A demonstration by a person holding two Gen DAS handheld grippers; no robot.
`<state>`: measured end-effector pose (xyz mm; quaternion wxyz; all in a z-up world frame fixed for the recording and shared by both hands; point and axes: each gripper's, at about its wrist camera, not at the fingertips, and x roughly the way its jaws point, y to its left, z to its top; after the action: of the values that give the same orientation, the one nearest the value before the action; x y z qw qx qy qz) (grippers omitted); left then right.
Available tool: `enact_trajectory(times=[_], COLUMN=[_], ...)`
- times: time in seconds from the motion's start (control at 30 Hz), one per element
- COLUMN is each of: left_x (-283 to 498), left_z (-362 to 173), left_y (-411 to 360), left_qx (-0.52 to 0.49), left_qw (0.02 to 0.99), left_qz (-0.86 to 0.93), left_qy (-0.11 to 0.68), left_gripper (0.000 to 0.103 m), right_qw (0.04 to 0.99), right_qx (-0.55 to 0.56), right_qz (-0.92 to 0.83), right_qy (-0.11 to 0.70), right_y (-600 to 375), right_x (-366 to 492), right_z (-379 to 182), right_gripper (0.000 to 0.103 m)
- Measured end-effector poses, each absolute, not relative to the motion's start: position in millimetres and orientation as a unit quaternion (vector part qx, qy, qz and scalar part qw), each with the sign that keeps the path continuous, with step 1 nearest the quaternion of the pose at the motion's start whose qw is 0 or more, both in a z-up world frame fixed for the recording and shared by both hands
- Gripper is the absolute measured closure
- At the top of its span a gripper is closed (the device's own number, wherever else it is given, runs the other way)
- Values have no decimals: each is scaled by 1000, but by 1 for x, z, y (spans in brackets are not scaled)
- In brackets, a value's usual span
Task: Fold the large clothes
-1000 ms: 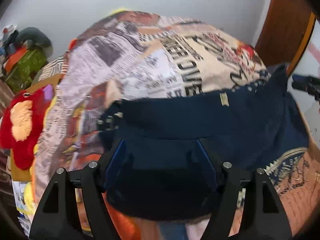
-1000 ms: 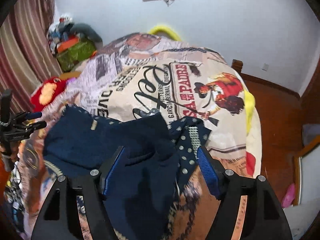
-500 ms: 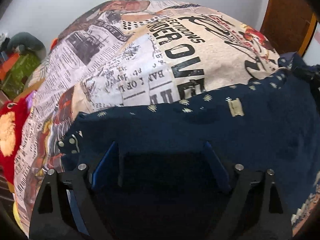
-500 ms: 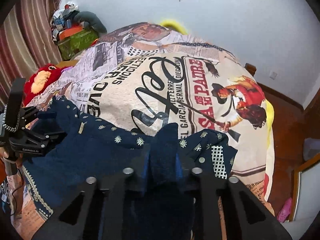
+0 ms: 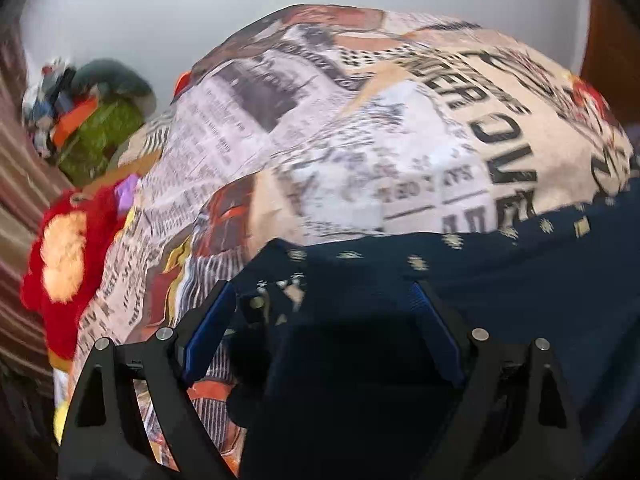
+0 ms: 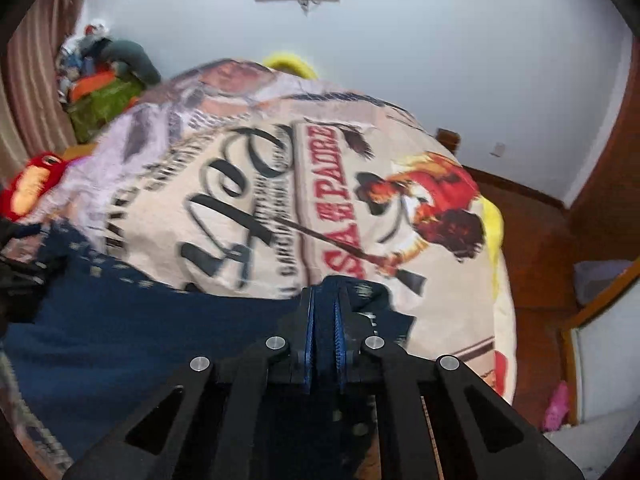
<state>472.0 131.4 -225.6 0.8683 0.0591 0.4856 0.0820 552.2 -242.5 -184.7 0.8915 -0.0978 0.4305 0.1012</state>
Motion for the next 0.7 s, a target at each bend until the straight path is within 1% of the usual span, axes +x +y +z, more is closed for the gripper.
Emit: enact_trajectory(times=[0.1,0.23,0.33,0.4,0.5,0.53,0.57,0.6,0.63,0.67,0.7], left_x=[469,462,449,437,422,418,412,409,405,402,400], left_z=[-219,-202,-183,-173,-172,-174,-177,-180,-184,-191,-197], left_y=[146,159,167,170,164,160,152,146,140,132,126], left_qx=[52,61,31,-4,-42,-48,-48,-44,-39,-28,-21], left_qw=[874,878,884,886,879,876,872,870,868,864,860], left_qz=[93,111,78,44,-1,-15,-31,-40,-47,-56,-63], left_qy=[474,462,461,462,474,480,487,489,492,499,506], left_gripper=[14,14,14,14,14,14,14,14,14,14,14], right_qw=[881,883,891,890,887,884,882,881,883,885,885], right_qx=[-68,-97,-110,-98,-89,-89,-91,-93,-96,-100,-105], right_qz=[104,107,105,120,144,156,165,170,178,185,192], right_qy=[456,446,428,428,430,432,433,432,424,414,412], right_y=[-252,-248,-250,-250,-245,-241,-236,-231,-224,-216,-210], right_x=[560,553,540,532,516,508,500,494,484,474,467], right_z=[-189,-172,-147,-129,-114,-111,-110,-110,-110,-111,-113], right_gripper=[99,98,98,98,93,85,66,54,35,30,30])
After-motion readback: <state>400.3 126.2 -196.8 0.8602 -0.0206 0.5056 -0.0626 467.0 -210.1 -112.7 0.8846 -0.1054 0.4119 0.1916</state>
